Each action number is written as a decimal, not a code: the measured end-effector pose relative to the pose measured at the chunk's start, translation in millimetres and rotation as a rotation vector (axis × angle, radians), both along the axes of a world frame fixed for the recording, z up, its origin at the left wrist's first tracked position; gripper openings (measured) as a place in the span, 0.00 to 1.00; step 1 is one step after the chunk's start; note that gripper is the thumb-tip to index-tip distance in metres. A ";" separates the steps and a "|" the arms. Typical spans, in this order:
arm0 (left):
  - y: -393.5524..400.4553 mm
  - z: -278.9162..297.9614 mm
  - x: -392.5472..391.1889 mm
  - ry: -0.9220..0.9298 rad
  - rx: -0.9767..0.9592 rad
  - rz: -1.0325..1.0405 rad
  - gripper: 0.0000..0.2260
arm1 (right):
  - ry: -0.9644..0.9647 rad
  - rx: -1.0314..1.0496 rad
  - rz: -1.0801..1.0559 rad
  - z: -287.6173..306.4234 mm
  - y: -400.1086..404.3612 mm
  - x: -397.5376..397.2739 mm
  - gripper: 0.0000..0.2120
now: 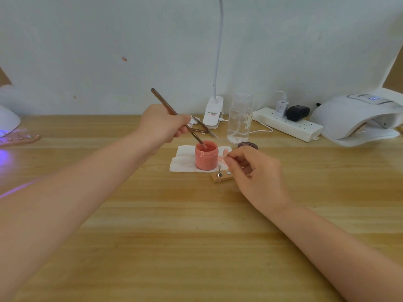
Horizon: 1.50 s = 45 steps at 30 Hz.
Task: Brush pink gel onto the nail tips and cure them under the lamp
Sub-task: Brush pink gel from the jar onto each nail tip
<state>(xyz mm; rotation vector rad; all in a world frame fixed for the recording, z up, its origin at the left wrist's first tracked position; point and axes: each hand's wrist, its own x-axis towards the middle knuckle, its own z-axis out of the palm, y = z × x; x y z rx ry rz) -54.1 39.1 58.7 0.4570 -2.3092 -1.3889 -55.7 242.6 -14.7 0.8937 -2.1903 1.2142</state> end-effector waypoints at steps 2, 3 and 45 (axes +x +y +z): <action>-7.3 -2.9 0.3 -0.021 0.116 0.024 0.06 | 0.009 -0.006 0.001 0.5 -0.3 0.3 0.03; -10.6 -4.4 0.6 -0.035 0.159 0.036 0.06 | 0.014 -0.013 0.003 0.5 -0.5 0.4 0.03; 4.9 -23.8 43.4 0.452 0.419 -0.055 0.06 | -0.057 -0.037 0.013 -0.8 1.0 -1.8 0.02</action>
